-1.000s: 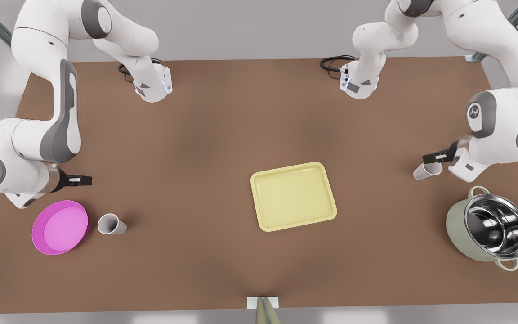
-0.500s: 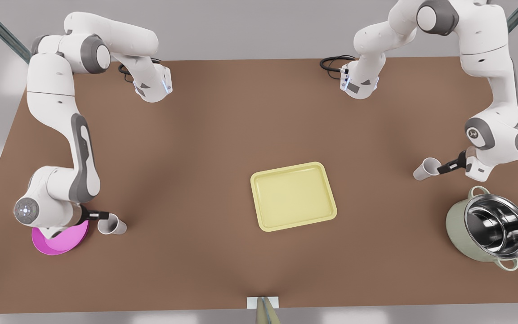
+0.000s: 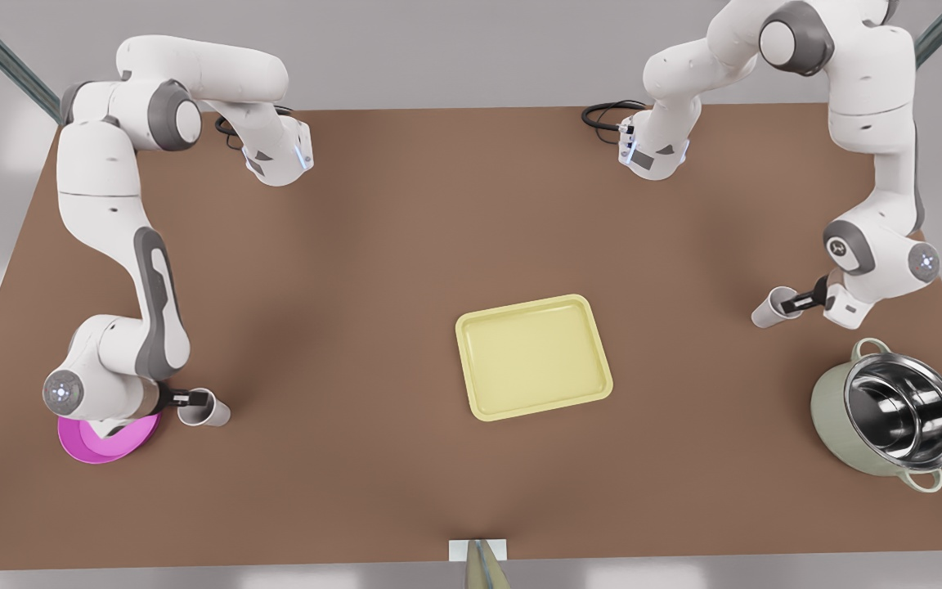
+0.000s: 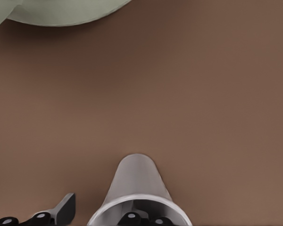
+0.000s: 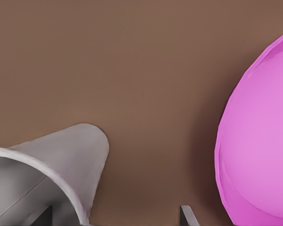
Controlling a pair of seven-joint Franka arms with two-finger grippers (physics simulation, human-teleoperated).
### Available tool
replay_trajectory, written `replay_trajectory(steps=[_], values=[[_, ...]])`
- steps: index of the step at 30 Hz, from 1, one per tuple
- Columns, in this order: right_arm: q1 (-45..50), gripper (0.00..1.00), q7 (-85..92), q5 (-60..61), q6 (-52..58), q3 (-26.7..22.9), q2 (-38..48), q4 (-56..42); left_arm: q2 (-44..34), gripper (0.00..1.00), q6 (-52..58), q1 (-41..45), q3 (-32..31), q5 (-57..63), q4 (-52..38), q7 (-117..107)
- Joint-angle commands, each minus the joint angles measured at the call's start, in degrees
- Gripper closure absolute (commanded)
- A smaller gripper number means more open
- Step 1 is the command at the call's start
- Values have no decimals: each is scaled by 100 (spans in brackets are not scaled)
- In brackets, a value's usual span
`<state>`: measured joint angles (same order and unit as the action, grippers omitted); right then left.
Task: Use both arms to respectively pick up the white IKEA cups from the middle-left and middle-right positions, then place the white IKEA cups onto the middle-middle tray, ensuring that the cups remain upright and do not tip over
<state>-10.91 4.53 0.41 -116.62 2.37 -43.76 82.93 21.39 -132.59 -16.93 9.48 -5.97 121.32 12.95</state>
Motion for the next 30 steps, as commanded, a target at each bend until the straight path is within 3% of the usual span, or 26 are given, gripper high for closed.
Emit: replay_trajectory(steps=[1,2,3,4,7,10,13,16,19,21,29,30], values=[[-26,0,31,46,-71,0,-9,-5,14,57,-206,-3,-7,-79,-3,463],[-34,6,31,38,-71,0,-1,-5,14,66,-171,-3,-7,-141,-3,463],[-52,24,75,29,-71,0,-1,-5,-21,68,-136,-3,-25,-141,6,446],[-61,35,136,29,-54,0,8,-5,-21,70,-118,6,-42,-141,6,446],[-17,57,136,-15,-1,0,26,-13,-162,78,40,111,-157,-290,-11,446],[27,76,119,-15,95,18,61,-31,-382,79,146,358,-393,-282,-55,139],[89,79,145,3,403,79,175,-84,-241,79,638,893,-1492,-264,-855,-2726],[89,79,136,11,1045,914,509,-92,-74,79,629,2352,-1633,-246,-1303,-4888],[387,79,31,20,1071,1854,334,-207,14,79,603,3056,-1781,-194,-1383,-6110],[1212,79,-82,55,1054,1863,123,-602,312,79,279,3152,-1932,60,-1453,-6550],[3208,79,-4758,29,184,1820,-448,-1577,884,77,-223,3047,-2169,105,-1479,-6524],[3358,79,-5067,29,131,1820,-624,-1780,893,59,-241,3047,-2169,105,-1479,-6515]])
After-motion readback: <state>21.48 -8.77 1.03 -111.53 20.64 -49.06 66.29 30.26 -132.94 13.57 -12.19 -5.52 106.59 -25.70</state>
